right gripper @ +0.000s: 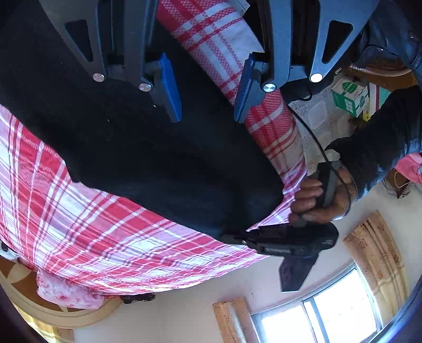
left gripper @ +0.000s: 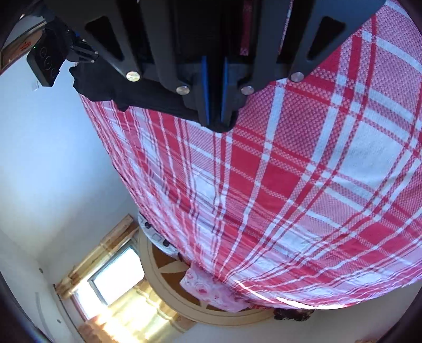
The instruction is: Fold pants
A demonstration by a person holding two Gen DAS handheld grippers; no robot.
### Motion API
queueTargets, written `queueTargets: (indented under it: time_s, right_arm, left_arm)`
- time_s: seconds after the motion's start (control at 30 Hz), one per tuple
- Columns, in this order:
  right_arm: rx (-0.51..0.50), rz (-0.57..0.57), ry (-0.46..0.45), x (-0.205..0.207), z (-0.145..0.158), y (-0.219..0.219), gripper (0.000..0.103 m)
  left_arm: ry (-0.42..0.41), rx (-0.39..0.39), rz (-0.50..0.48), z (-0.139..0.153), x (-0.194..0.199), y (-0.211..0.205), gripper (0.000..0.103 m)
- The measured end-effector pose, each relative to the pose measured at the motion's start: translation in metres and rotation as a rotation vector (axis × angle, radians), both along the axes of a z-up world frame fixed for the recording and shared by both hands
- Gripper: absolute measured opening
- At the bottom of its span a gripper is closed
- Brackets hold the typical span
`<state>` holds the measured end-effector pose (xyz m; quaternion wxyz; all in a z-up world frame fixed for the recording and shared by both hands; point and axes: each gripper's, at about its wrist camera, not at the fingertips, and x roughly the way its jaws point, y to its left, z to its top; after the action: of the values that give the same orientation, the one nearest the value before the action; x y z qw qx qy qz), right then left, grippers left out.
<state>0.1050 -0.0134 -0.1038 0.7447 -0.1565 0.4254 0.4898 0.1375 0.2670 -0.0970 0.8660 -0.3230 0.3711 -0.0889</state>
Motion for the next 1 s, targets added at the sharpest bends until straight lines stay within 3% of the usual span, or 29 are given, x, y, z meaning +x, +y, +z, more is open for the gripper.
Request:
queueTargets:
  time_s: [0.13,0.2,0.3,0.4,0.47,0.5,0.53,0.6,0.67,0.8,1.0]
  right_arm:
    - [0.013,-0.075,0.032,0.016,-0.002,-0.008,0.044]
    - [0.031,-0.097,0.040,0.019,0.000,-0.011,0.044]
    - [-0.033,-0.063,0.008,0.009,-0.010,-0.003,0.045]
    - [-0.054,-0.013,0.001,0.001,-0.008,0.000,0.059]
    - [-0.064,-0.001,-0.001,0.000,-0.007,0.000,0.059]
    - [-0.053,0.026,0.017,0.003,0.006,-0.005,0.059]
    - [-0.031,0.017,0.022,0.007,0.013,-0.009,0.059]
    - [0.033,-0.019,0.036,0.022,0.033,-0.026,0.059]
    - [0.092,-0.065,0.064,0.042,0.048,-0.043,0.059]
    - [0.140,-0.190,0.117,0.084,0.055,-0.059,0.059]
    - [0.204,-0.332,0.362,0.157,0.028,-0.056,0.058]
  left_arm:
    - [0.035,-0.040,-0.013,-0.006,0.010,0.003,0.009]
    - [0.053,0.013,-0.046,-0.006,0.016,-0.001,0.014]
    - [0.041,0.022,-0.065,-0.006,0.016,0.000,0.014]
    - [0.029,0.060,-0.079,-0.001,0.012,-0.003,0.014]
    - [0.027,0.107,-0.096,0.008,0.005,-0.006,0.017]
    - [0.025,0.146,-0.093,0.011,0.002,-0.006,0.029]
    - [0.022,0.225,-0.082,0.018,-0.006,-0.008,0.052]
    - [0.009,0.331,-0.058,0.025,-0.018,-0.007,0.080]
    - [-0.013,0.402,-0.026,0.033,-0.033,0.000,0.083]
    - [-0.066,0.457,0.074,0.050,-0.054,0.008,0.084]
    - [-0.163,0.368,-0.048,0.063,-0.049,-0.045,0.091]
